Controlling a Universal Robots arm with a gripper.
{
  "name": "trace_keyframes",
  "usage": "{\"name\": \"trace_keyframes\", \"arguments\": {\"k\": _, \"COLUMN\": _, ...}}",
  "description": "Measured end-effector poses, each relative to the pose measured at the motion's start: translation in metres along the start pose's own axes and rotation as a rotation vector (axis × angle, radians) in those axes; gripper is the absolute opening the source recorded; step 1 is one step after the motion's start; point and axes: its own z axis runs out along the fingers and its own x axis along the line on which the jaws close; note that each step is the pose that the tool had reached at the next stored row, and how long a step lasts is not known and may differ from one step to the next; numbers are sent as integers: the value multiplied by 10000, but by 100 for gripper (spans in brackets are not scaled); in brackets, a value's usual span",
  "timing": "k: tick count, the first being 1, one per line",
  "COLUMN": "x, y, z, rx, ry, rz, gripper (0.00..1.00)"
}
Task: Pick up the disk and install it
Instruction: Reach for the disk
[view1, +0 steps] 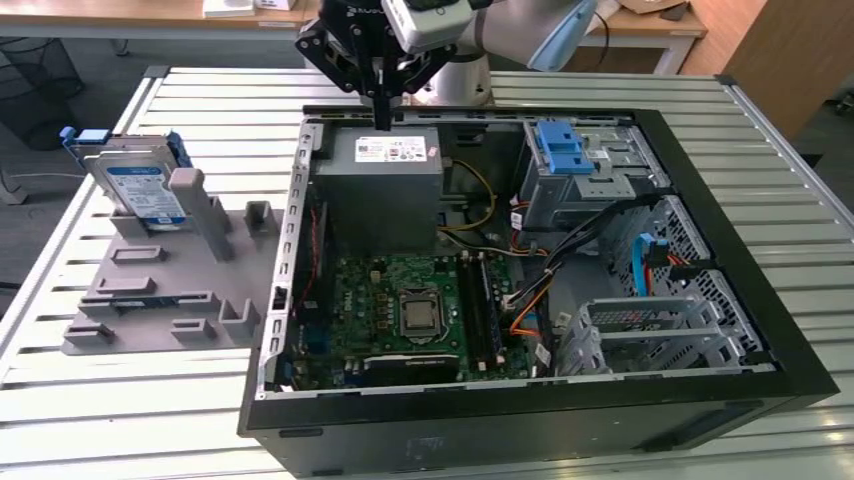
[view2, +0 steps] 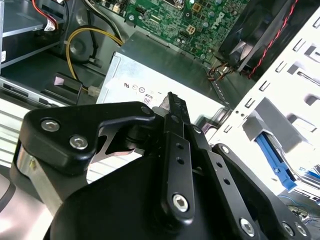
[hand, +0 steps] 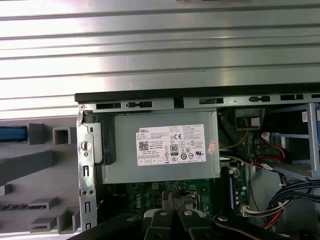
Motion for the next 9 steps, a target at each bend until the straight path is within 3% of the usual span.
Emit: {"name": "trace_keyframes", "arguments": {"k": 9, "x": 25, "y": -2, "z": 0, "rx": 0, "ry": 0, "rz": 1, "gripper": 11}}
